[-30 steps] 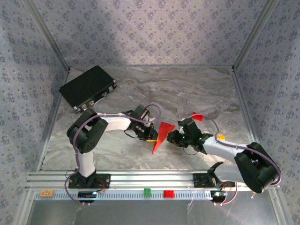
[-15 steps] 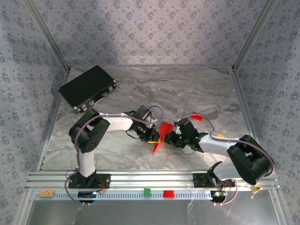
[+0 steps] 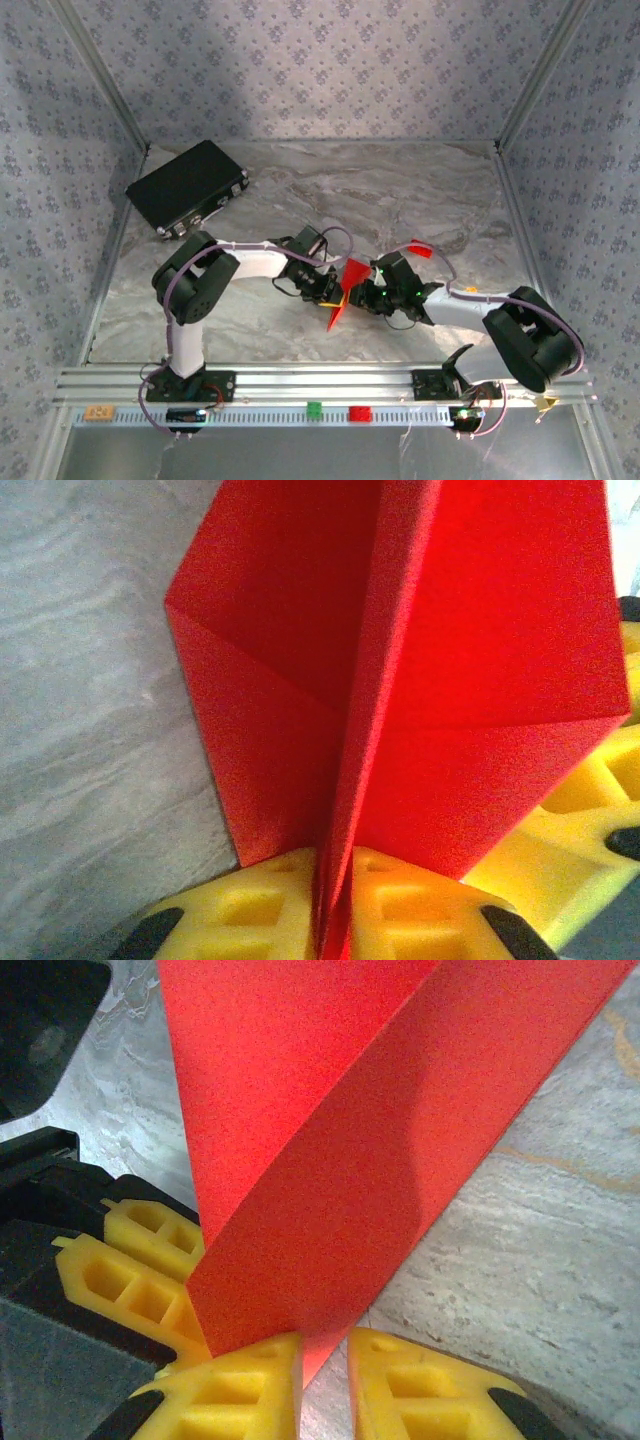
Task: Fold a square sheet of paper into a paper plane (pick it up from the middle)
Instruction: Move the paper plane to the center of the table.
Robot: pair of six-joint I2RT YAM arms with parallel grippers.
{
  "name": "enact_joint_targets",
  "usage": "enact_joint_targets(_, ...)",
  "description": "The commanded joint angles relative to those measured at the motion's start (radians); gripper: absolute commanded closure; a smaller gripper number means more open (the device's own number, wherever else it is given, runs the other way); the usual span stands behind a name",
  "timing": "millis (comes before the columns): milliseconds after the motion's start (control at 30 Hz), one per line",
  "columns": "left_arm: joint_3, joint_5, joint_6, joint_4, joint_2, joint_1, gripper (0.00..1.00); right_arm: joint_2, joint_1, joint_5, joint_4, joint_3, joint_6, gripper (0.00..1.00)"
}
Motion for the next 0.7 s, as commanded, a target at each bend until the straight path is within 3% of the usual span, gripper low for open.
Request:
enact_joint_targets(0, 0.014, -0.011, 0.025, -0.033, -0.039, -0.007, 0.88, -0.022, 0.001, 0.016, -0.013, 0.016, -0.014, 0.8)
enact_joint_targets(167, 0.004, -0.118, 0.022, -0.054, -0.124, -0.008, 0.93, -0.093, -0.012, 0.075, -0.079, 0.016, -0.013, 0.81)
enact_joint_targets(333, -0.005, -0.396, 0.0, -0.14, -0.226, -0.008, 0.93, -0.17, -0.031, 0.125, -0.122, 0.026, -0.011, 0.8)
enact_joint_targets(500, 0.036, -0.605, -0.012, -0.287, -0.224, -0.013, 0.94, -0.197, -0.032, 0.155, -0.123, 0.048, 0.004, 0.79)
enact_joint_targets(667, 0.045, -0.69, -0.059, -0.344, -0.206, -0.016, 0.94, -0.162, -0.019, 0.144, -0.108, 0.08, 0.006, 0.79)
